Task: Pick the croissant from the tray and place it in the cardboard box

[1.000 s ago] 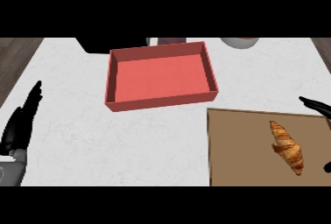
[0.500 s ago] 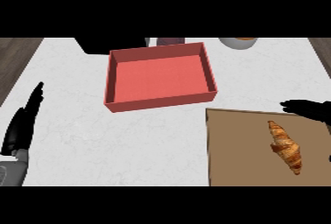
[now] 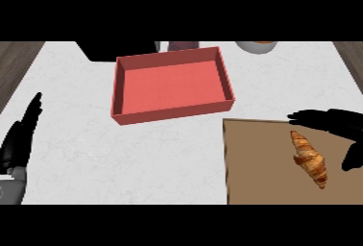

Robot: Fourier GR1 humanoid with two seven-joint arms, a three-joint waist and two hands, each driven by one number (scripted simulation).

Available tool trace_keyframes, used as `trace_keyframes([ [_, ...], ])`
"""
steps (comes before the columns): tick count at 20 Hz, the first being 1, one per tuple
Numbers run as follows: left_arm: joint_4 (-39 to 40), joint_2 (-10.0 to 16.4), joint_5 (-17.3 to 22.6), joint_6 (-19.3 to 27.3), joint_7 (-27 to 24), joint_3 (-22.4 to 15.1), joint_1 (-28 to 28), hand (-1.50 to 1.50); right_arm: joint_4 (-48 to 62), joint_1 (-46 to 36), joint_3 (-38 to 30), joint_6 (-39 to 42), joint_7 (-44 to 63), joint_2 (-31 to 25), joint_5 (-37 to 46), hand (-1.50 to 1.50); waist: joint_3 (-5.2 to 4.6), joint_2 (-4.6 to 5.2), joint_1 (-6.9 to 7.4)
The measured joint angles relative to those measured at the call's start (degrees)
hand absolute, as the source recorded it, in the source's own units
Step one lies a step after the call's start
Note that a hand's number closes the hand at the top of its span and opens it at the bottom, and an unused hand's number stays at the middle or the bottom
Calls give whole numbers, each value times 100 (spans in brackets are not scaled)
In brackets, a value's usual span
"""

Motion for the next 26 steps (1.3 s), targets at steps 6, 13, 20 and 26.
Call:
trace_keyframes([
  [6,-1,-51,-89,-55,47,96,-55,0,325,-123,-92,-101,-36,281,361,-150,-1,-8,-34],
  [13,37,-106,-153,-113,-65,181,56,0,146,48,-138,-105,-121,364,422,-150,-3,-15,-64],
  [20,-80,-102,-187,-154,0,267,110,0,-532,313,-114,12,-142,168,225,-150,-5,-29,-95],
  [26,-94,-133,-221,-242,40,333,55,0,-1319,748,-52,153,163,26,418,-150,-7,-32,-110],
])
